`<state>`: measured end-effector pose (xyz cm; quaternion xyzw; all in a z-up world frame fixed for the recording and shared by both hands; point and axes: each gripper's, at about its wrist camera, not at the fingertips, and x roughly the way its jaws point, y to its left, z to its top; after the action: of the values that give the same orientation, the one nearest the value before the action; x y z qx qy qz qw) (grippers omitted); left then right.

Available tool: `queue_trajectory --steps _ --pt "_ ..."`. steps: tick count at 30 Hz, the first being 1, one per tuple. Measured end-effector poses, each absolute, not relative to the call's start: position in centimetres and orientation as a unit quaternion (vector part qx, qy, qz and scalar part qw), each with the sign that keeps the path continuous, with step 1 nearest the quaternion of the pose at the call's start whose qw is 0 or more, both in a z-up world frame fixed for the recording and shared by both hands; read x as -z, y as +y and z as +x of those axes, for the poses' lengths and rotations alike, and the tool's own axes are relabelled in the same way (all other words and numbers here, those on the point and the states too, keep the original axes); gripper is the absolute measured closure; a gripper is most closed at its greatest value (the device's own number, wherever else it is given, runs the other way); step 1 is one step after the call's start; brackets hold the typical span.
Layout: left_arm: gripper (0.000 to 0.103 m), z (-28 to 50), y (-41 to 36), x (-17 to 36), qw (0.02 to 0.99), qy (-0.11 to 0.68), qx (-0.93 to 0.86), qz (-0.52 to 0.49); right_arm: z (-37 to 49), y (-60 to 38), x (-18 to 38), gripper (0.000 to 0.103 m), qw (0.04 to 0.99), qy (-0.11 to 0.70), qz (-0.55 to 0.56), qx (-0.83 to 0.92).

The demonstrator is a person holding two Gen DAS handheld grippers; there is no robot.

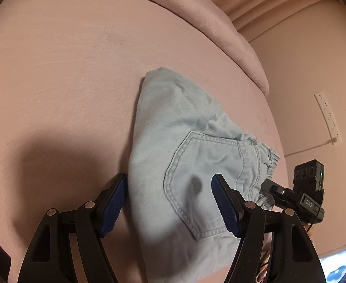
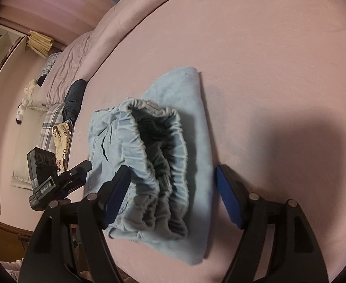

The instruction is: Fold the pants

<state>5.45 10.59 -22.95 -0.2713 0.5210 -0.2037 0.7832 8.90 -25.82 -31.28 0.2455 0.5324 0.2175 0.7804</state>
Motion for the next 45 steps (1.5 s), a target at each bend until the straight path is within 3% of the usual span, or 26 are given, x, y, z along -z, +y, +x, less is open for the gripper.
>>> queue_trajectory --steps 1,3,4,6,12,28,45 --pt "0.039 5.4 10.4 23.0 0.783 0.520 0.212 -0.268 8.9 -25.5 31.3 0.032 0.781 0.530 0.246 -0.223" --pt "0.062 5.7 10.1 23.3 0.777 0.528 0.215 -0.266 9.0 -24.9 31.4 0.044 0.783 0.527 0.240 -0.227" --pt "0.067 5.7 10.5 23.5 0.777 0.530 0.214 -0.265 8.8 -24.9 31.5 0.054 0.781 0.526 0.243 -0.232" --pt "0.079 5.8 11.2 23.5 0.769 0.527 0.222 -0.286 8.5 -24.7 31.4 0.059 0.783 0.519 0.249 -0.236" --pt "0.091 5.1 10.3 21.8 0.794 0.508 0.227 -0.243 8.2 -23.0 29.7 0.064 0.811 0.501 0.198 -0.228" --pt "0.092 3.2 10.6 17.4 0.843 0.463 0.216 -0.168 7.2 -21.2 24.7 0.068 0.848 0.442 0.154 -0.248" --pt "0.092 11.2 16.4 14.3 0.881 0.423 0.156 -0.147 15.8 -14.8 21.7 0.068 0.863 0.393 0.117 -0.297"
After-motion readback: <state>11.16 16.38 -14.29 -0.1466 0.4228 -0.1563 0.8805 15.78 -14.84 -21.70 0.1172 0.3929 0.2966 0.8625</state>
